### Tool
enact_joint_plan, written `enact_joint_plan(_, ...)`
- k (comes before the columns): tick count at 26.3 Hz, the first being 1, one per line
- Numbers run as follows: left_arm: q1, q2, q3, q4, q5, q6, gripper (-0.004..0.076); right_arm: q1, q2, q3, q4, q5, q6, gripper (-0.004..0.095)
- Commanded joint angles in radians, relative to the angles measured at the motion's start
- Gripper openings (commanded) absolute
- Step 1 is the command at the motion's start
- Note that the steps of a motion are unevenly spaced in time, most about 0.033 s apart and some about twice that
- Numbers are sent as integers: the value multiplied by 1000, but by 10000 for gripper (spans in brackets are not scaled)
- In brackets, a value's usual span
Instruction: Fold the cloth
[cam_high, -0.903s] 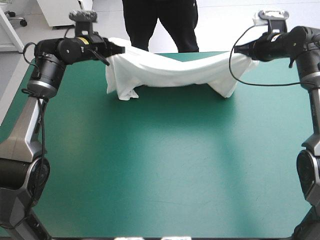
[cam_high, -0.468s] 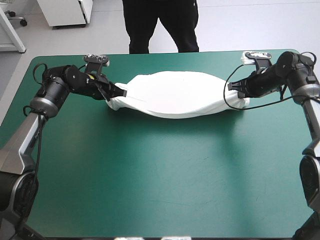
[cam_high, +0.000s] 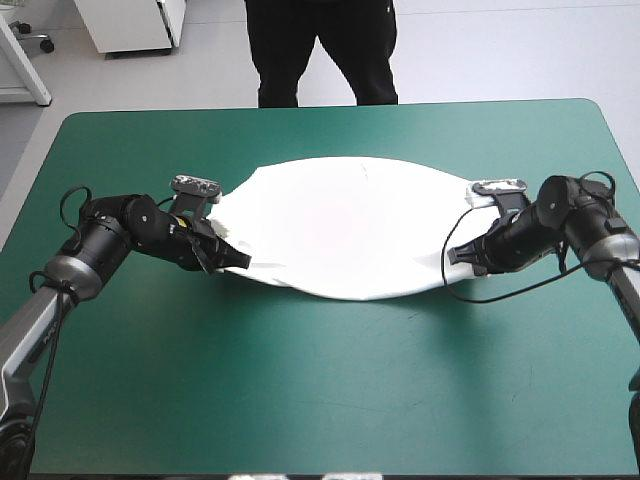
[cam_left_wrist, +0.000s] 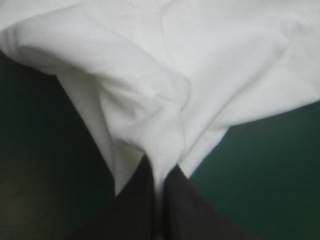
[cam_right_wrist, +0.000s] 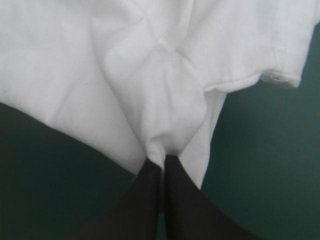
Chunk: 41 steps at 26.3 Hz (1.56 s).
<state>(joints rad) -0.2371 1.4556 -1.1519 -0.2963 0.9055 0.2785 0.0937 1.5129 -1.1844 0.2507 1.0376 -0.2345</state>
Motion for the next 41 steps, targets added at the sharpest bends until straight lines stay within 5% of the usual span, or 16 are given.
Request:
enact_joint_plan(1,-25,-63,25,-20,-6,2,-9,55,-76,38,-33,-18,28,-17)
enact_joint_plan(8,-34,-94,79,-22,-1,2,-9,87,-89,80,-53,4,41,-17)
enact_joint_plan(14,-34,-95,108,-18,-13,-16,8,87,-87,82,-180,-5,115,12)
enact_joint_plan(16,-34,-93,108,-8,-13,-16,79,87,-87,82,-182,-7,113,85)
enact_joint_plan(19,-34,-91,108,51,-4,-58,340,87,-87,82,-182,-7,111,367)
enact_joint_plan(21,-34,-93,106,67,31,-72,419,87,-93,82,-182,-5,111,484)
enact_joint_plan(27,-34,-124,-43,164,209,-166,425,87,-179,29,-262,-3,178,507)
enact_joint_plan(34,-32,-180,-360,263,194,-266,425,87,-249,-123,-392,6,289,507)
enact_joint_plan(41,-26,-62,-387,406,132,-338,425,87,-247,-173,-430,-12,328,507)
